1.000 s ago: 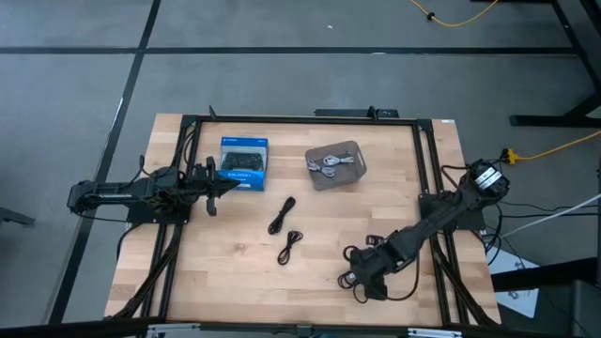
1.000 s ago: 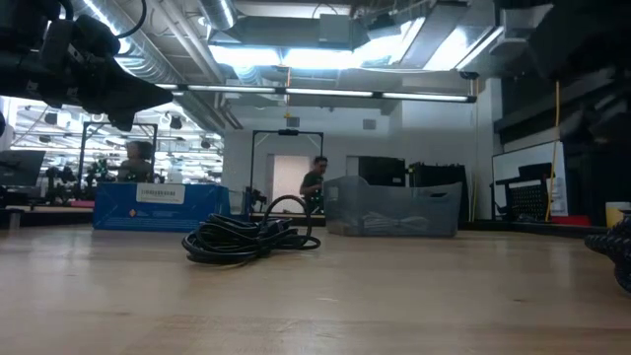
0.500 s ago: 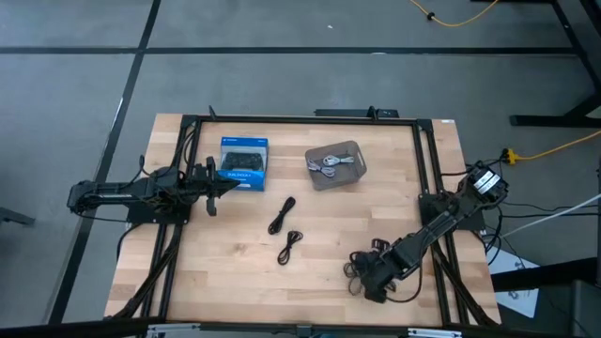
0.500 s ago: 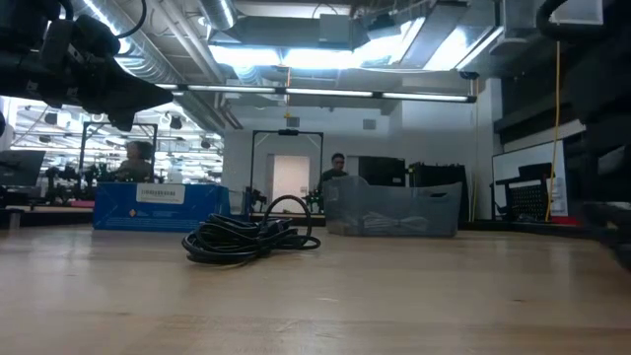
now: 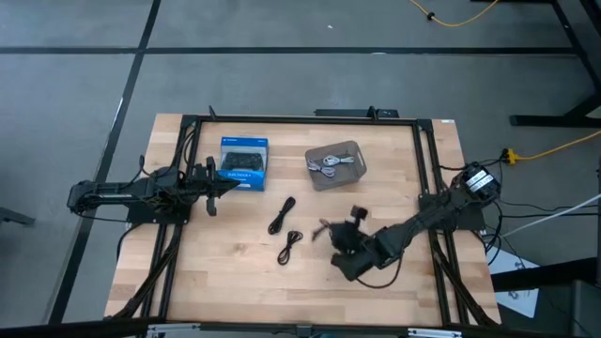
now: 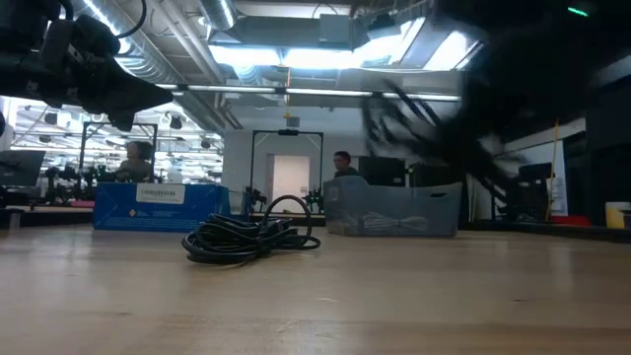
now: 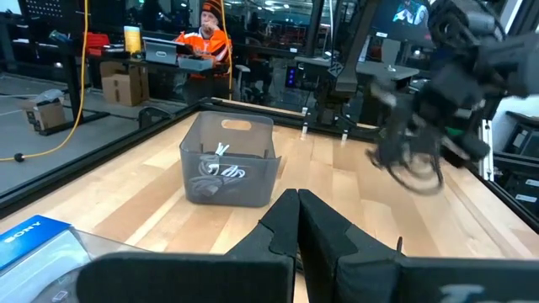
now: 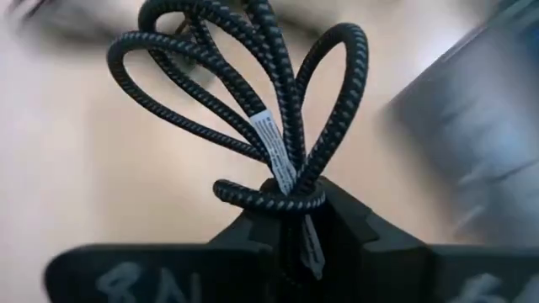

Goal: Pick and place USB-C Cables
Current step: Put the bottom black charger cable into the black bin

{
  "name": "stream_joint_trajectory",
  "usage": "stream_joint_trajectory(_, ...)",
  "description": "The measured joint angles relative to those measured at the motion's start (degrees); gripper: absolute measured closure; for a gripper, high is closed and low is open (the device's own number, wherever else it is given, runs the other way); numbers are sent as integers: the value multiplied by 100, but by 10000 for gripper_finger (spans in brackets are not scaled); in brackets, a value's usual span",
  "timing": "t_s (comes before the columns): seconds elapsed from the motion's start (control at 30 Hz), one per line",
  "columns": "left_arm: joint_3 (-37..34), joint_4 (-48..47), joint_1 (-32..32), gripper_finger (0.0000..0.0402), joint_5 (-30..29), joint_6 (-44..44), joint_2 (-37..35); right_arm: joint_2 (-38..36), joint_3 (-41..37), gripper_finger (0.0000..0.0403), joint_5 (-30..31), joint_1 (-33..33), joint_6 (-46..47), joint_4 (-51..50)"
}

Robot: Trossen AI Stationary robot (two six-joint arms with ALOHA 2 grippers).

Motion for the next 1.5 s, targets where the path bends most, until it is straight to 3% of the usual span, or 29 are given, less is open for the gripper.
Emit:
stream_joint_trajectory(0.13, 2, 0, 2, 401, 0, 0, 1, -9, 512, 355, 1273, -655, -774, -719)
stream_joint_trajectory(0.23, 1, 0, 1, 401, 0, 0, 2, -17, 880, 355, 1449, -1334, -1005, -1379)
stream_joint_trajectory(0.33, 0, 0, 0, 401, 0, 2, 2, -18, 1061, 355, 804, -2111, -1262, -1811)
stream_joint_trajectory(0.5, 1, 0, 0, 401, 0, 4, 1, -18, 949, 355, -762, -3383, -2381, -1666)
stream_joint_trajectory(0.63, 1, -2, 1, 401, 0, 4, 1, -20, 924, 350, -1106, -3939, -3062, -1243)
stream_joint_trajectory(0.9, 0, -2, 1, 401, 0, 4, 2, -22, 981, 278, -2505, -4232, -3468, -787)
stream_joint_trajectory(1.17, 1, -2, 1, 401, 0, 2, 1, -22, 981, 268, -2163, -4237, -3503, -813)
stream_joint_trajectory(1.37, 1, -1, 2, 401, 0, 2, 1, -27, 1257, 266, -2629, -4237, -3015, -1407)
stream_joint_trajectory(1.5, 0, -2, 0, 401, 0, 2, 1, -29, 1620, 266, -2616, -4259, -2889, -1881)
